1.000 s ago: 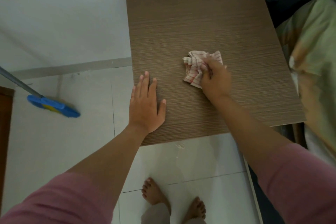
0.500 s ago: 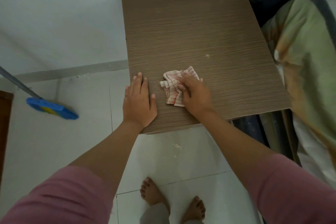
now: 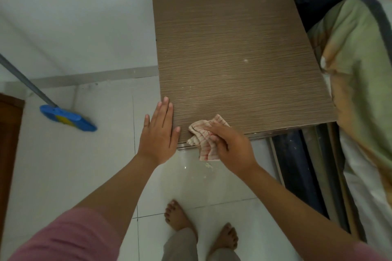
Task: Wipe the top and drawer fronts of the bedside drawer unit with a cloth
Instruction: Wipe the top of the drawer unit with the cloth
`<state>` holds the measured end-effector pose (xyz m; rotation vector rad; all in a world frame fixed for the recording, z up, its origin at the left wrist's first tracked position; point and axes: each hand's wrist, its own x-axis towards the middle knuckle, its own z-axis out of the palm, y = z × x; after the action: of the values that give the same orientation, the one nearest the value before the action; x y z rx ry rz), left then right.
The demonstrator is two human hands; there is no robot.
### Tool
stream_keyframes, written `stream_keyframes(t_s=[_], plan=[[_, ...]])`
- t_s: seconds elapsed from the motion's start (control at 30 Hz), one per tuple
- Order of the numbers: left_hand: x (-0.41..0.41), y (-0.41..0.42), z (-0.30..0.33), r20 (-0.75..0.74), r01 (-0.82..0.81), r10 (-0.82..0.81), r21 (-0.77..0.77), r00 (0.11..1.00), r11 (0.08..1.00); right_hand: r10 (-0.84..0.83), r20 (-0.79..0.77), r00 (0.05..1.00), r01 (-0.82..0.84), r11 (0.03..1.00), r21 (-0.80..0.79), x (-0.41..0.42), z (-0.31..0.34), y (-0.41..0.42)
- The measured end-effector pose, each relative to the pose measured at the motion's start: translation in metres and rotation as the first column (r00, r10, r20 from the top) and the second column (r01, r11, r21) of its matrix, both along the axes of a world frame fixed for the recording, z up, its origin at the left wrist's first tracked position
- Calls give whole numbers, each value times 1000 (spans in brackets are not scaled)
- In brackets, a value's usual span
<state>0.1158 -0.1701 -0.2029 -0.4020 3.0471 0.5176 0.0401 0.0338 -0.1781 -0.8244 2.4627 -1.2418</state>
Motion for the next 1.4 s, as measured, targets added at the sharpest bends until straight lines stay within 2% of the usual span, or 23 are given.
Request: stream_keyframes(t_s=[0.1, 0.17, 0.23, 0.33, 0.4, 0.53, 0.9, 1.3, 1.4], plan=[[-1, 0, -4, -35, 0, 1, 34, 999, 999, -181, 18, 983, 182, 980, -75, -9, 8, 16], [-1, -1, -6, -64, 9, -6, 46, 998, 999, -345, 39, 938, 347, 933, -97, -29, 11, 26], [-1, -1, -9, -88, 11, -5, 63, 996, 998, -478, -3, 879, 476, 877, -69, -59, 7, 35], [-2, -1, -10, -116, 5, 4, 79, 993, 997, -588, -64, 807, 587, 809, -25, -100, 1, 43], [-2, -1, -10, -129, 6, 4, 80, 992, 997, -608, -66, 791, 610, 793, 11, -117, -3, 45], [-2, -1, -11, -143, 11, 0, 76, 990, 997, -514, -97, 852, 521, 849, 82, -124, -9, 36], [0, -2, -11, -122, 16, -11, 43, 992, 999, -264, -178, 948, 286, 953, 105, -65, -7, -1], [0, -2, -3, -41, 14, -12, 55, 999, 998, -31, 4, 1000, 31, 999, 40, 10, 3, -13], [0, -2, -1, -25, 17, -15, 76, 1000, 997, 37, 134, 990, -48, 996, 77, 12, 19, -16]])
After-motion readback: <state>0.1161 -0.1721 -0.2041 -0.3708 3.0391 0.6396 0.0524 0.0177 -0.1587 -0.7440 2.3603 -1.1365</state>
